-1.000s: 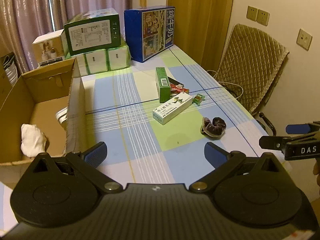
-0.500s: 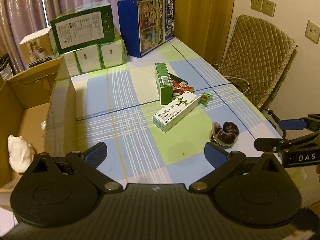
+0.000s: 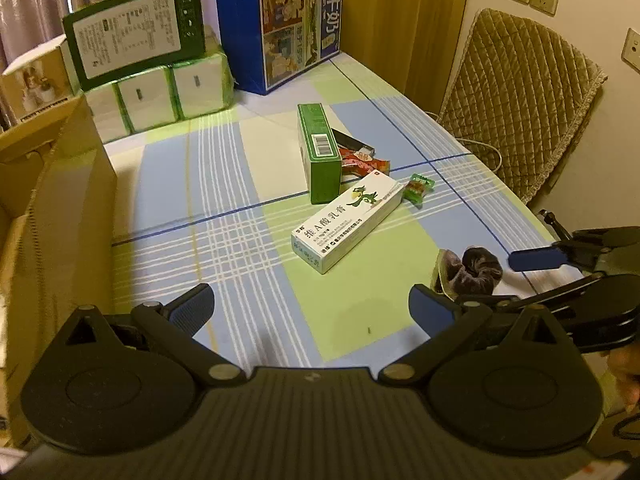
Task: Organize objects
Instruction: 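Reach right tool to the brown scrunchie and close its fingers on it, then lift the scrunchie with right tool while left tool grasps the white parrot ointment box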
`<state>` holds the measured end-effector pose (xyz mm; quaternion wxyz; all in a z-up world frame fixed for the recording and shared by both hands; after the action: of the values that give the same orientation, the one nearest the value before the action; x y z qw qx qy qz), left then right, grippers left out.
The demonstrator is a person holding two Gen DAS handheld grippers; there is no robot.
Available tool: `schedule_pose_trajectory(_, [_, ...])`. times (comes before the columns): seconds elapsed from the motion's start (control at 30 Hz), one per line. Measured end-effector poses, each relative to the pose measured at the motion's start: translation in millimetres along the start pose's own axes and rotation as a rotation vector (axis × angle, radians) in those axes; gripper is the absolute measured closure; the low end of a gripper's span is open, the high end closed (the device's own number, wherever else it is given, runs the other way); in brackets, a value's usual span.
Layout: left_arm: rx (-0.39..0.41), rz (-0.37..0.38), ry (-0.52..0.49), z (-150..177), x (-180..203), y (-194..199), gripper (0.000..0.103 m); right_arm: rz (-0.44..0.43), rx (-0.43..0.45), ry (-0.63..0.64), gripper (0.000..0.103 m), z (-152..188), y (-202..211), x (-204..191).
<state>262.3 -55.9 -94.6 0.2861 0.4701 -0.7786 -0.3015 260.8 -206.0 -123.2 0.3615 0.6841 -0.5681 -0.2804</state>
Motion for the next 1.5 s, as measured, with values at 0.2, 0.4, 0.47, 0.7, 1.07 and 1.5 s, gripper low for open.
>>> schedule_pose_trajectory(0.2, [-0.011,0.010,-0.004,-1.5,-3.3,-15.6,0.001,0.000,-0.025,0.028,0.048,-0.6,-22.2,-2.6])
schedule_pose_trajectory(0.4, [-0.027,0.011,-0.014,-2.9,-2.7,-31.4,0.001,0.022,0.001,0.028,0.073,-2.0,-23.9,1.5])
schedule_pose_trajectory(0.47, [-0.030,0.013,-0.022,-4.1,-1.6,-37.2,0.001,0.027,0.009,0.008,0.076,-2.7,-22.2,5.3])
schedule_pose_trajectory(0.7, [-0.037,0.003,-0.057,-17.6,0.0,-63.8,0.001,0.049,0.032,-0.048,0.079,-9.2,-22.6,21.6])
schedule_pose_trajectory(1.07, [-0.069,0.008,-0.157,-34.7,-0.8,-108.9,0.012,0.049,0.028,-0.070,0.079,-10.9,-28.7,28.7])
schedule_pose_trajectory(1.5, [-0.100,0.076,-0.152,-10.4,9.6,-100.3,0.070,0.040,0.024,-0.082,0.079,-7.2,-26.2,27.5])
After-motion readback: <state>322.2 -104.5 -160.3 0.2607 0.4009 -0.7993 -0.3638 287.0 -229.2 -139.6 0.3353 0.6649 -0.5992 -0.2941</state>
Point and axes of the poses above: each gripper's, at about its wrist camera, not at the fingertips, and y roughly against the way its jaws point, x to its right, z to its underside, the point moved 6 cm from there along -y, roughly the way its jaws point, and after that the axes turned 11 degrees about z, right-handed, at the moved point
